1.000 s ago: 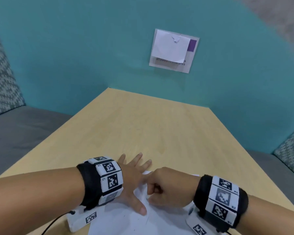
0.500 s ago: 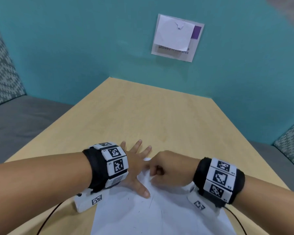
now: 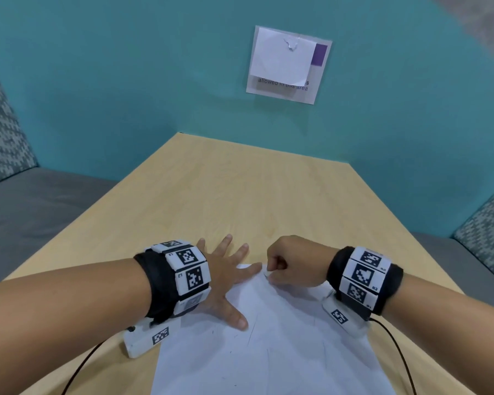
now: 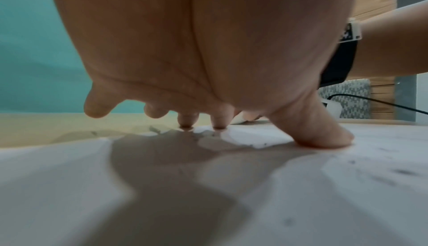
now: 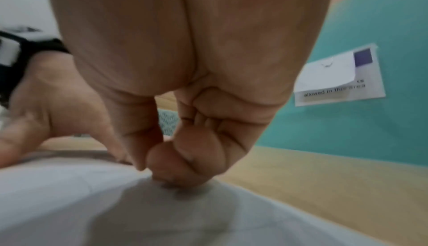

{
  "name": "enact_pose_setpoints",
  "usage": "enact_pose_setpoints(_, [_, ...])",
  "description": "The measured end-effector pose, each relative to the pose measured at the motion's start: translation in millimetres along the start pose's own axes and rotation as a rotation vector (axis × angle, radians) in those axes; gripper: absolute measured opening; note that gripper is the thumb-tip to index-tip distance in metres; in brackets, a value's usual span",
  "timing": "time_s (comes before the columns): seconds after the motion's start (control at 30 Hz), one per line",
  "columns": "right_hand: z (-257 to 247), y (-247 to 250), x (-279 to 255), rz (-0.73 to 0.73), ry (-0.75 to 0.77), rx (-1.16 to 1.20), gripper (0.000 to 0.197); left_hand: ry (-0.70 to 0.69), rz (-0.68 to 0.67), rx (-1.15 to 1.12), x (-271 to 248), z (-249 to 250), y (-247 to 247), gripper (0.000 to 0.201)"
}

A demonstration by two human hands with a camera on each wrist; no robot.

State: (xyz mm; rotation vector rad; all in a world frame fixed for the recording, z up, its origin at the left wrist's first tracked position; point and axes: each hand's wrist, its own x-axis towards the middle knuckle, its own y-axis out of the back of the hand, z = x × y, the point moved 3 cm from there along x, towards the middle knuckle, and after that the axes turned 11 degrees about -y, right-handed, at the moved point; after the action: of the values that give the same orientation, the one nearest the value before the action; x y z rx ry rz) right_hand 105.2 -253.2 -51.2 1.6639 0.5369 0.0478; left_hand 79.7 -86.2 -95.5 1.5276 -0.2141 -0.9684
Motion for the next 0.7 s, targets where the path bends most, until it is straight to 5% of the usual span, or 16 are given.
enact_pose_setpoints(0.7, [1,-2,3,-0.029,0.031,-0.01,0.013,-0.004,-0.019,-0.011,-2,-2,1,0.116])
